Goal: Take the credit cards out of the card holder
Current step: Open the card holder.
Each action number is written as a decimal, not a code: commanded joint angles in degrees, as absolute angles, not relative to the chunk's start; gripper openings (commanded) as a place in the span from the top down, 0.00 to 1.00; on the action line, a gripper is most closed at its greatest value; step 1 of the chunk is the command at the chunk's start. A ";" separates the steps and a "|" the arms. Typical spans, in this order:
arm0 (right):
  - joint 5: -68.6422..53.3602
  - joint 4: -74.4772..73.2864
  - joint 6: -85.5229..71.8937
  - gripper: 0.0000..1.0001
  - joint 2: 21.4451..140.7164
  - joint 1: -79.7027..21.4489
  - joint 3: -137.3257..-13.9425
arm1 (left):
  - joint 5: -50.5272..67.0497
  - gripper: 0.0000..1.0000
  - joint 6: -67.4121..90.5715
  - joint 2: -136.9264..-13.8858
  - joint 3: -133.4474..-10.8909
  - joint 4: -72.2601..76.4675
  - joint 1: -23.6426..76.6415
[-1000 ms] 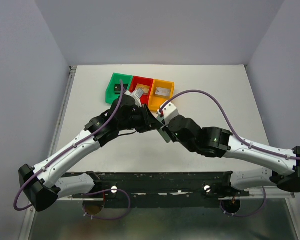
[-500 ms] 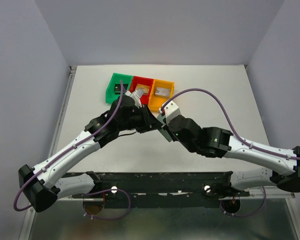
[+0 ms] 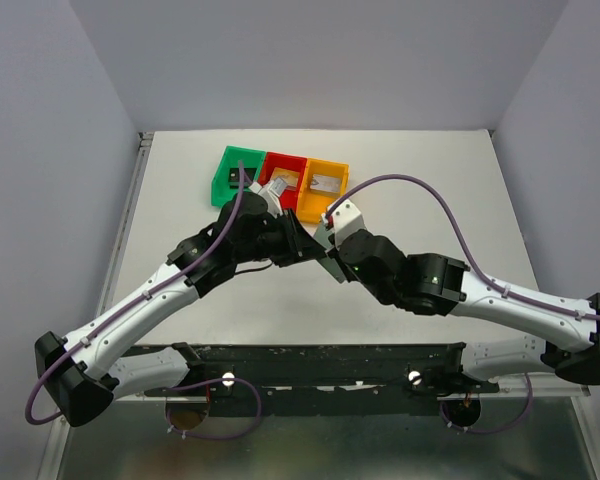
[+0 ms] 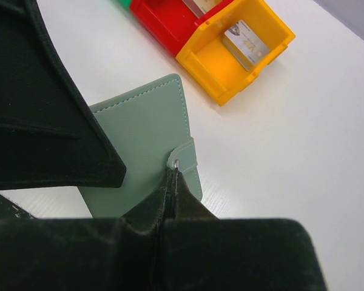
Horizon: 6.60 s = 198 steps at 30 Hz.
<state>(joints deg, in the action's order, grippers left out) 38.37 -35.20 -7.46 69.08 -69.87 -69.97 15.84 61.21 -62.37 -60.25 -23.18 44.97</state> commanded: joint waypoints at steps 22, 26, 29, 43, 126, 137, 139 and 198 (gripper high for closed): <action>37.88 -41.83 -13.71 0.76 59.77 -68.03 -70.93 | 18.54 1.00 45.37 -50.99 -48.01 -9.52 41.66; 35.17 -39.91 -13.28 0.57 56.52 -67.33 -70.05 | 21.43 1.00 40.00 -46.68 -43.60 -5.01 37.72; 26.57 -32.02 -10.11 0.41 51.79 -67.33 -65.58 | 29.86 1.00 37.10 -47.02 -43.06 -3.69 33.32; -1.68 -29.27 -13.53 0.41 56.78 -67.06 -68.29 | 61.33 1.00 38.42 -55.90 -45.00 17.67 28.39; -15.92 -24.77 -23.65 1.00 52.92 -54.23 -63.80 | 58.92 0.53 28.41 -50.55 -41.57 17.09 27.25; -0.72 -31.02 -26.19 1.00 51.59 -54.23 -64.51 | 31.03 0.01 49.28 -40.69 -21.99 39.78 26.89; 2.35 -32.69 -26.89 1.00 52.03 -54.23 -64.77 | 30.85 0.01 54.12 -41.92 -19.61 44.98 26.89; -5.88 -14.42 -32.43 1.00 41.84 -52.56 -50.37 | 23.12 0.29 34.02 -34.28 -30.06 20.04 42.19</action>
